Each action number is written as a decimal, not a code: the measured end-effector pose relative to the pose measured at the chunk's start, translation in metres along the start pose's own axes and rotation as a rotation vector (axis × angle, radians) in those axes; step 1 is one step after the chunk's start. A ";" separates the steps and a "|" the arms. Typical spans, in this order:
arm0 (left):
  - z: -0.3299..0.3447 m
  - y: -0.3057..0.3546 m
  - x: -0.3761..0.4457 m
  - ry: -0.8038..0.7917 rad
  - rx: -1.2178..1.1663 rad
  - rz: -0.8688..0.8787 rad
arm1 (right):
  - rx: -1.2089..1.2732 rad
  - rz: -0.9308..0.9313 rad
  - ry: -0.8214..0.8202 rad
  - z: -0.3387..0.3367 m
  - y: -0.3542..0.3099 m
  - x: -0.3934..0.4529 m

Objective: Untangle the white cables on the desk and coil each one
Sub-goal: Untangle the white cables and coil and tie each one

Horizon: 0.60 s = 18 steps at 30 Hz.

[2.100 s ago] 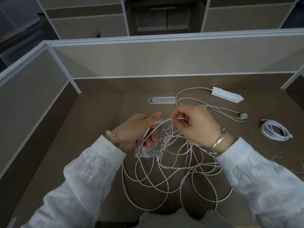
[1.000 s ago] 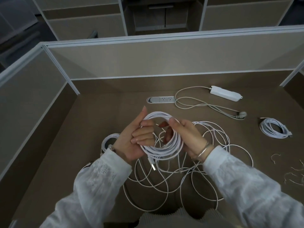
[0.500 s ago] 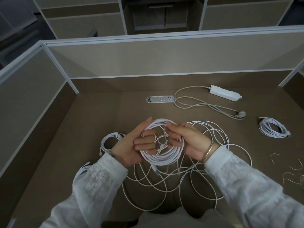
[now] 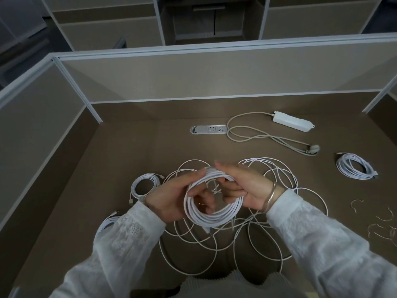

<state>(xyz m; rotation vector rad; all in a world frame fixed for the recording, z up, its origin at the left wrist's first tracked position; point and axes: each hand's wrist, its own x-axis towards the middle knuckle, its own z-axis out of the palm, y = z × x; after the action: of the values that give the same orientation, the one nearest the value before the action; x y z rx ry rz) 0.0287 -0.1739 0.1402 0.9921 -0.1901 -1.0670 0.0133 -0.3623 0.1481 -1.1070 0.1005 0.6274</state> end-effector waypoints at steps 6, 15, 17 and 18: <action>-0.006 0.013 -0.005 -0.108 -0.313 -0.048 | 0.018 -0.025 0.049 0.005 0.008 0.011; -0.016 0.066 -0.036 0.238 -0.275 0.220 | -0.637 -0.140 0.142 -0.034 0.034 0.021; -0.018 0.076 -0.041 0.323 -0.277 0.299 | -0.726 -0.185 0.187 -0.049 0.036 0.021; -0.019 0.080 -0.043 0.349 -0.278 0.330 | -0.804 -0.205 0.207 -0.060 0.038 0.023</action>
<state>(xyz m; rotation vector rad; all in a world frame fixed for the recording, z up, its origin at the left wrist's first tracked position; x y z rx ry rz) 0.0685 -0.1191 0.2032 0.8433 0.0783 -0.5884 0.0265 -0.3924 0.0816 -1.9319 -0.1001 0.3620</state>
